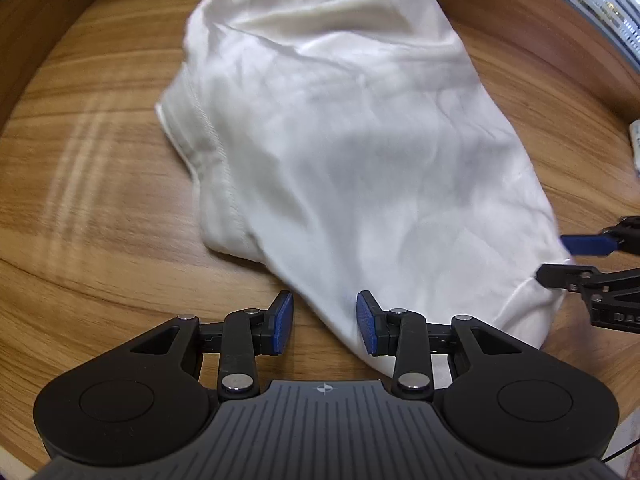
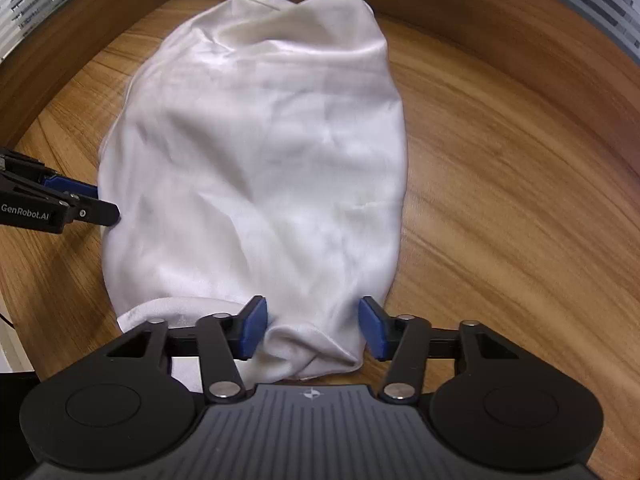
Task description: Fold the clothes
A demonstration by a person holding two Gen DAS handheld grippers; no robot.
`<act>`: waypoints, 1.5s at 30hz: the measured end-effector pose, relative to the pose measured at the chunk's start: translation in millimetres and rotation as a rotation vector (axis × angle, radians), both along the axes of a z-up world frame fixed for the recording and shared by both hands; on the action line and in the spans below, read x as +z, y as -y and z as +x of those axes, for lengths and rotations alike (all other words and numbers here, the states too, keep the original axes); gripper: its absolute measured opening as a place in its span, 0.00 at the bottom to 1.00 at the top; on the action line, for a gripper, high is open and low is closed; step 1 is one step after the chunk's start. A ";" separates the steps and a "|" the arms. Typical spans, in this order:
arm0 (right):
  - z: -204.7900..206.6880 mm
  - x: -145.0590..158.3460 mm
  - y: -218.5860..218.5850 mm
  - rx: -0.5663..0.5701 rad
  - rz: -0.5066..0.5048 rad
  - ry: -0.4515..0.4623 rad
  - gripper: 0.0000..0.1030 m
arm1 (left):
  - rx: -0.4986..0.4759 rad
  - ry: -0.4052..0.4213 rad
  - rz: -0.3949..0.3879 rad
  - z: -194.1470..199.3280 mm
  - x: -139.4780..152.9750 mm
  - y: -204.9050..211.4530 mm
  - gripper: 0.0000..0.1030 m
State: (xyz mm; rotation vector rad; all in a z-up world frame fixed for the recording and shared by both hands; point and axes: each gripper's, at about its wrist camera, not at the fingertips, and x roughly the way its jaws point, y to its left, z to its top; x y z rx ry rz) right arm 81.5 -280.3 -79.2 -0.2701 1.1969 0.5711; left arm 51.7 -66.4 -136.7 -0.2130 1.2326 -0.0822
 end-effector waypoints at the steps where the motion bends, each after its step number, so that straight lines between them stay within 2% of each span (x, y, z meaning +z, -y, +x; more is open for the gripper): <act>1: -0.8 -0.5 0.1 -0.004 0.005 0.001 0.30 | -0.001 0.000 -0.015 0.3 -1.4 1.6 0.05; 3: -0.5 0.1 0.7 -0.007 0.012 -0.003 0.20 | 0.000 0.010 -0.015 0.1 -1.6 4.3 0.02; 8: -2.8 11.4 -0.1 -0.002 0.046 -0.009 0.13 | 0.028 0.054 -0.012 -6.4 6.7 -0.3 0.02; 18: -23.3 28.9 -42.0 0.116 0.121 -0.071 0.13 | 0.171 0.052 0.021 -29.8 10.9 -58.9 0.02; 24: -48.3 28.2 -102.7 0.266 0.149 -0.148 0.12 | 0.255 0.058 0.075 -42.0 11.9 -98.8 0.02; 33: -63.6 31.9 -178.7 0.452 0.165 -0.225 0.12 | 0.346 0.037 0.099 -58.2 18.0 -151.2 0.02; 38: -55.7 42.5 -198.3 0.507 0.146 -0.212 0.18 | 0.361 0.019 0.060 -66.6 18.1 -168.3 0.06; 39: -53.2 44.9 -197.5 0.508 0.145 -0.207 0.23 | 0.358 0.018 0.055 -67.3 18.6 -169.3 0.07; 42: -41.5 56.3 -188.0 0.486 0.137 -0.173 0.33 | 0.349 0.017 0.040 -68.6 19.0 -172.7 0.11; 45: -28.4 68.9 -169.4 0.430 0.121 -0.124 0.39 | 0.332 0.024 0.026 -68.7 19.6 -174.3 0.18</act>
